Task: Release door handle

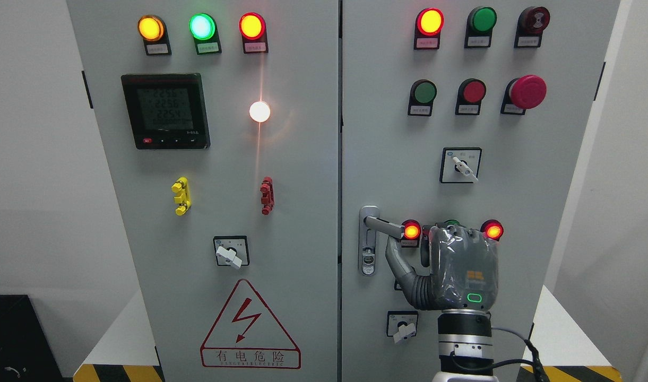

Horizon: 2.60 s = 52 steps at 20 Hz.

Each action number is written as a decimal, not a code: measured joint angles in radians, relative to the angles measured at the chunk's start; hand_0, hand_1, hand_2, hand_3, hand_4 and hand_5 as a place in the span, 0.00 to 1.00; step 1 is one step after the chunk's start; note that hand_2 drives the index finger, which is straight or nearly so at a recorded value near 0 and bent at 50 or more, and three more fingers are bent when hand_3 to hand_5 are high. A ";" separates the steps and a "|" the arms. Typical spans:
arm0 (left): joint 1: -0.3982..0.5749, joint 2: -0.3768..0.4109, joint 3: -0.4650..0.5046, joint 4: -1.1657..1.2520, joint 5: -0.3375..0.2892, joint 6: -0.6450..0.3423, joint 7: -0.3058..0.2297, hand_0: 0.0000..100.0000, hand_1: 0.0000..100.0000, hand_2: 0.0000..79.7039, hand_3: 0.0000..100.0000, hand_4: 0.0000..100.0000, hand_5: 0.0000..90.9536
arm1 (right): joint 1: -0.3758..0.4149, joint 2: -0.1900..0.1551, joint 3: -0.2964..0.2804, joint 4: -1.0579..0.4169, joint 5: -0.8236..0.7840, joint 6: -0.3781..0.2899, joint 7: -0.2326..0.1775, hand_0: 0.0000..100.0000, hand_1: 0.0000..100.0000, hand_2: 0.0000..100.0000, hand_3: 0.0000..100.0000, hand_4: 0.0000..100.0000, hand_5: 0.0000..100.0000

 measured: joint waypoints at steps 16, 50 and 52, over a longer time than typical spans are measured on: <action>0.000 0.000 0.000 0.000 0.000 0.000 0.000 0.12 0.56 0.00 0.00 0.00 0.00 | 0.007 -0.003 -0.001 -0.002 -0.003 -0.007 -0.020 0.45 0.27 1.00 1.00 0.95 0.99; 0.000 0.000 0.000 0.000 0.000 0.000 0.000 0.12 0.56 0.00 0.00 0.00 0.00 | 0.242 -0.174 -0.053 -0.142 -0.219 -0.268 -0.162 0.44 0.24 0.27 0.35 0.31 0.29; 0.000 0.000 0.000 0.000 0.000 0.000 0.000 0.12 0.56 0.00 0.00 0.00 0.00 | 0.258 -0.186 -0.067 -0.156 -0.248 -0.283 -0.165 0.44 0.23 0.20 0.27 0.24 0.22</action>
